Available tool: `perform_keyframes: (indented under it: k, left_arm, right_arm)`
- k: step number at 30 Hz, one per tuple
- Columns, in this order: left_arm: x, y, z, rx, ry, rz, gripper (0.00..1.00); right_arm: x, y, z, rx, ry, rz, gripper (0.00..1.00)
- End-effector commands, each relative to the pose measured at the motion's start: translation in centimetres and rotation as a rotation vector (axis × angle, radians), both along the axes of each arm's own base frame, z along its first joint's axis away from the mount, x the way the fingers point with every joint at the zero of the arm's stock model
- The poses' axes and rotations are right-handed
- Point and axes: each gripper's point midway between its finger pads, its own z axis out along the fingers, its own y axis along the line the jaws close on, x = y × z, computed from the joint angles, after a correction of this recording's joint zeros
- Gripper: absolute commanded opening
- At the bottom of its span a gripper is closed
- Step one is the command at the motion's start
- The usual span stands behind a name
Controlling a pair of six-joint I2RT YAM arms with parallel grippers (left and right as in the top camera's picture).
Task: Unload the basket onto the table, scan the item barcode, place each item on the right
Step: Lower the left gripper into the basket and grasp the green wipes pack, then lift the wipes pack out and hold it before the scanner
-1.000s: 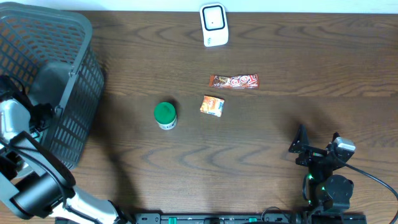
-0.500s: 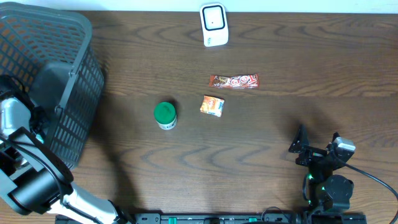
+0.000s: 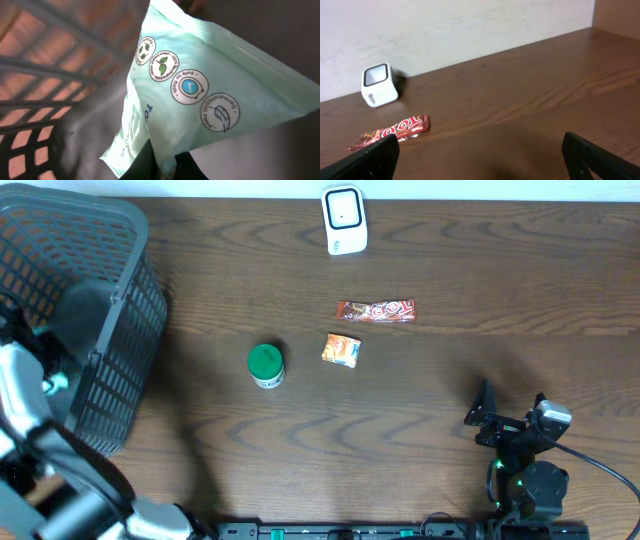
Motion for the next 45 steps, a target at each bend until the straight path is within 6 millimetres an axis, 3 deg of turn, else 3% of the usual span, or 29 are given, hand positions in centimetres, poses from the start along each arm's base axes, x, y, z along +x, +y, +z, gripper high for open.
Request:
perform_keyframes:
  k: [1,3,8,12,20,31,45]
  left_arm:
    - [2.5,-3.4,5.8,-0.157,-0.309,0.044,0.07]
    - [3.4,-5.8,9.2,-0.256,-0.457,0.017,0.07]
    - [3.0,-7.1,13.4,-0.260,-0.579,0.025,0.07]
    - [2.9,-9.4,17.2,-0.276,-0.688,-0.075,0.07]
    - [2.0,-13.7,21.9,-0.335,-0.817,-0.246,0.07]
    - [2.6,-19.9,24.2,-0.387,-0.854,-0.441,0.07]
    - [3.4,-26.8,24.5,-0.472,-0.829,-0.631,0.08]
  right_arm:
    - [0.0,-0.3,-0.1,-0.003,0.000,-0.013,0.99]
    - [0.0,-0.3,-0.1,-0.002,0.000,-0.012,0.99]
    - [0.0,-0.3,-0.1,-0.003,0.000,-0.013,0.99]
    - [0.0,-0.3,-0.1,-0.003,0.000,-0.013,0.99]
    - [0.0,-0.3,-0.1,-0.002,0.000,-0.012,0.99]
    - [0.0,-0.3,-0.1,-0.003,0.000,-0.013,0.99]
    - [0.0,-0.3,-0.1,-0.002,0.000,-0.012,0.99]
